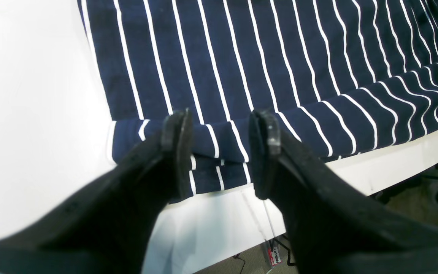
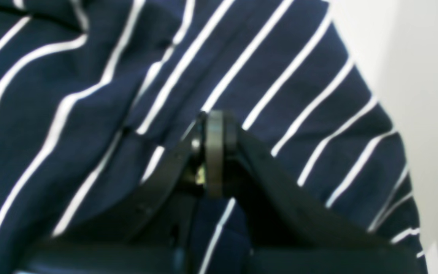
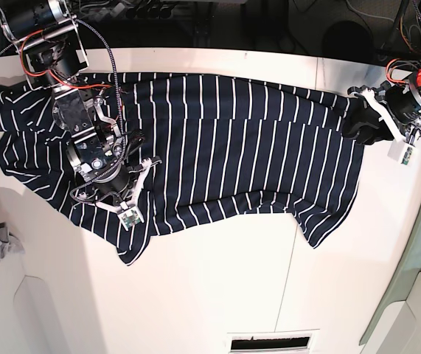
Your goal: Layout the t-shirt on the table in an organized manner, then fold the t-shirt properly
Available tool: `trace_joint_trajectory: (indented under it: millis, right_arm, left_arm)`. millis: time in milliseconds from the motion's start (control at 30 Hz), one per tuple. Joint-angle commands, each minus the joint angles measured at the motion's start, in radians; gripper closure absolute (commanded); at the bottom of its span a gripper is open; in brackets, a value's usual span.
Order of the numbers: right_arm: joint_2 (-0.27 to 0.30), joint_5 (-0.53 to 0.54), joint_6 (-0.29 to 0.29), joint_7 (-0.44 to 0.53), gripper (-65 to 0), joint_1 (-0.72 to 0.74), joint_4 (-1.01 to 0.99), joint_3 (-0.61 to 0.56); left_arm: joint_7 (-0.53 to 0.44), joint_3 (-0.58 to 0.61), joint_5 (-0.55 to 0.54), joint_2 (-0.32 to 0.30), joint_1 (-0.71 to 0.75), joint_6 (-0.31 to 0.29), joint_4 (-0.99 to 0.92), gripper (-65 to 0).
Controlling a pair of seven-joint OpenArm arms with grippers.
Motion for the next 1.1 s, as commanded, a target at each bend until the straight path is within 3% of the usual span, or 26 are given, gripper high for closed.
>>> trace_joint_trajectory:
  millis: [0,167,300,433,533,567,600,900,1067]
  right_arm:
    - [0.002,-0.006,-0.011,0.023,0.0,0.028,0.021,0.011]
    - [0.002,-0.002,-0.011,0.01,0.0,0.027,0.09,0.058]
    - [0.002,0.077,-0.007,-0.035,0.0,0.027,0.175,0.092]
    - [0.002,0.165,0.11,-0.043,0.0,0.029,0.185,0.092]
    - [0.002,0.189,0.159,-0.041,-26.0,0.026,0.177,0.092]
    - [0.002,0.189,0.159,-0.04,-32.2,0.027,0.17,0.092]
    - [0.002,0.189,0.154,-0.04,-34.0,0.027,0.16,0.092]
    - [0.002,0.177,0.151,0.102,-33.8,0.03,-0.042,0.091]
    - [-0.001,0.177,0.151,0.113,-33.8,0.029,-0.071,0.091]
  left_arm:
    - [-0.019,-0.008,-0.014,-0.014,-0.002,-0.007,0.013,-27.1]
    - [-0.026,-0.008,-0.013,-0.014,-0.002,-0.007,0.013,-27.1]
    - [-0.037,-0.008,-0.014,-0.014,-0.002,-0.007,0.013,-27.1]
    - [-0.038,-0.008,-0.014,-0.014,-0.002,-0.007,0.013,-27.1]
    - [-0.038,-0.008,-0.014,-0.014,-0.002,-0.007,0.013,-27.1]
    - [-0.04,-0.008,-0.014,-0.014,-0.002,-0.007,0.013,-27.1]
    - [-0.04,-0.008,-0.014,-0.014,-0.002,-0.007,0.013,-27.1]
    - [-0.04,-0.008,-0.015,-0.014,-0.002,-0.007,0.013,-27.1]
    - [-0.04,-0.008,-0.015,-0.014,-0.002,-0.007,0.013,-27.1]
